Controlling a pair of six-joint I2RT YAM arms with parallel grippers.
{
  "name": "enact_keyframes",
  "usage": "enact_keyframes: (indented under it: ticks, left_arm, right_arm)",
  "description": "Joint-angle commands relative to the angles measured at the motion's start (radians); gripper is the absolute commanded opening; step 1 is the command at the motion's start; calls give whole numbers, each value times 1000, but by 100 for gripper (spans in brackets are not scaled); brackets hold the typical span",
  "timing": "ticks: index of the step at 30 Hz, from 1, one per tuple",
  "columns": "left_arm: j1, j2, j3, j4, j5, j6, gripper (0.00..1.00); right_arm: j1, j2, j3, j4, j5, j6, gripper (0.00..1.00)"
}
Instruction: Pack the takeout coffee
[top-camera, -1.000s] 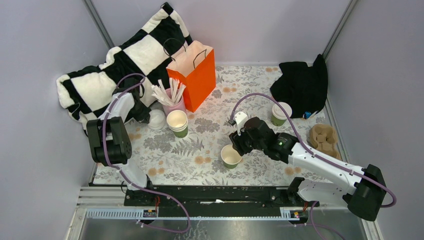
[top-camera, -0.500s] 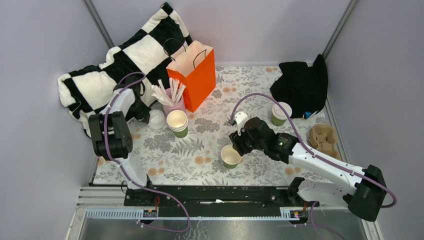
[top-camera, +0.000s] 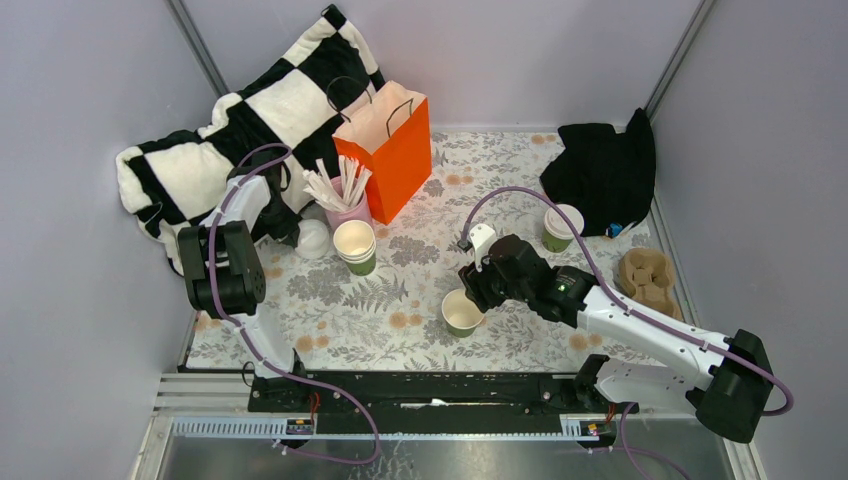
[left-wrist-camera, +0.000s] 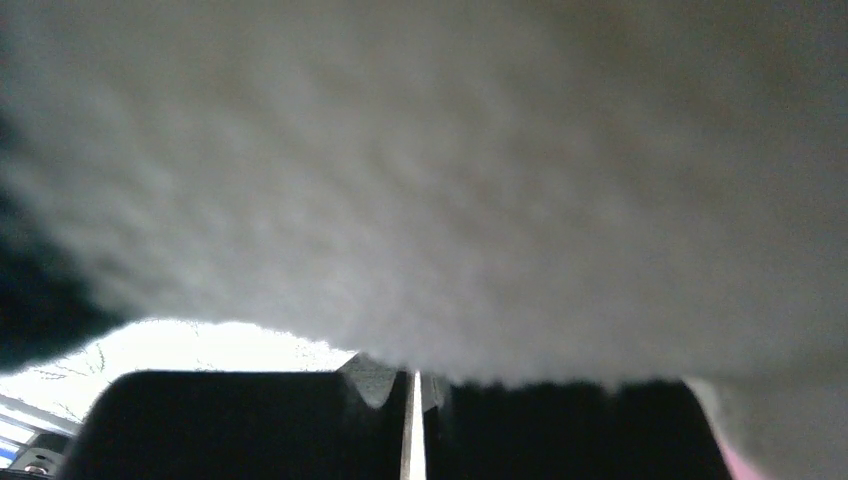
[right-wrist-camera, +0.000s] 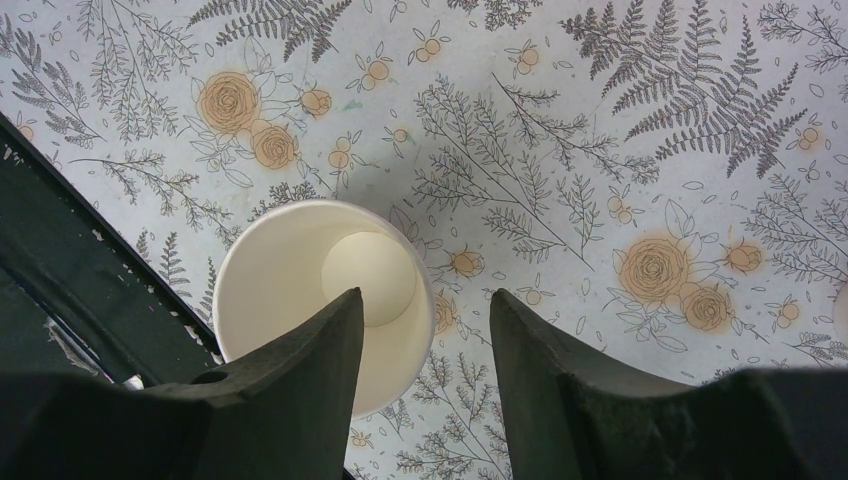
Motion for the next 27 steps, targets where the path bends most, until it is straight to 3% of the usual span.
enact_keyframes:
  ticks: [1,15,23,27]
  left_arm:
    - [-5,42,17,10,33,41,4]
    - [-5,51,15,13,34,46,9]
    - [-5,60,10,20,36,48,8]
    - [-4,55,9,18,30,47,0]
  right_arm:
    - [7,-24,-2,43,2,-2,56]
    - [8,-27,-5,44,2,-5,57]
    - [7,-29,-7,44,3,-5,57]
    - [7,-29,-5,44,3,-6,57]
